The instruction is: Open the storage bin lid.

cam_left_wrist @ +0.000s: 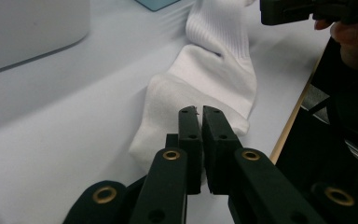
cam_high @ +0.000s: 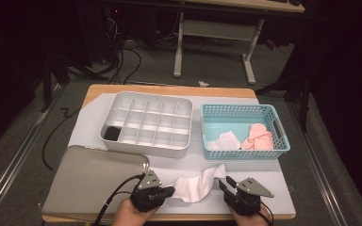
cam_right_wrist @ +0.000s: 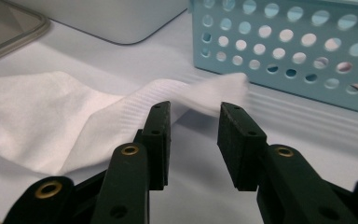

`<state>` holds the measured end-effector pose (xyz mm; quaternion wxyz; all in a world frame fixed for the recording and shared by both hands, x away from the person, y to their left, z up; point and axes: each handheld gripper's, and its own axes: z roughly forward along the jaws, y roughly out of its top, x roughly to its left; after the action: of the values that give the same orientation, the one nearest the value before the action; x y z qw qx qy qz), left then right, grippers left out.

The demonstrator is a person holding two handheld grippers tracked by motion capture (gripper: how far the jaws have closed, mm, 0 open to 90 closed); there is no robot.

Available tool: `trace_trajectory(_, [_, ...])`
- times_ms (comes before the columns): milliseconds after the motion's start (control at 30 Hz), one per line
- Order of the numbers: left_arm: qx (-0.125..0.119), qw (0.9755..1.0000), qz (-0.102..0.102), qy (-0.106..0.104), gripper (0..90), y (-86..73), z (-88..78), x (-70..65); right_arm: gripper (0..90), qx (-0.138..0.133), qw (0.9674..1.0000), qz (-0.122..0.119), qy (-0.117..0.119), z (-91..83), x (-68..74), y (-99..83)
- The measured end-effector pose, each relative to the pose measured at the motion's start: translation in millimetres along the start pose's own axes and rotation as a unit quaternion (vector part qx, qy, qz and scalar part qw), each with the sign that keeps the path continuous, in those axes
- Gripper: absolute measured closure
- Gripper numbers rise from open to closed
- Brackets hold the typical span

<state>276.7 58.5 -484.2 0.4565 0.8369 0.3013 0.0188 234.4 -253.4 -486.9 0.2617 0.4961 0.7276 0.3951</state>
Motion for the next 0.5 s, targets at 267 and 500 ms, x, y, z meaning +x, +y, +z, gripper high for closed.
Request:
trace_trajectory(267, [-0.005,1.0000,0.000,0.007,86.5,1.3,-0.7,1.7,61.9,0.001,0.9991,-0.005,0.041,-5.3,10.9,-10.4])
trace_trajectory(500, [-0.011,0.9999,0.002,0.012,86.5,2.5,-2.1,2.6,59.6,0.059,0.9965,-0.035,0.048,19.6,26.9,-19.1])
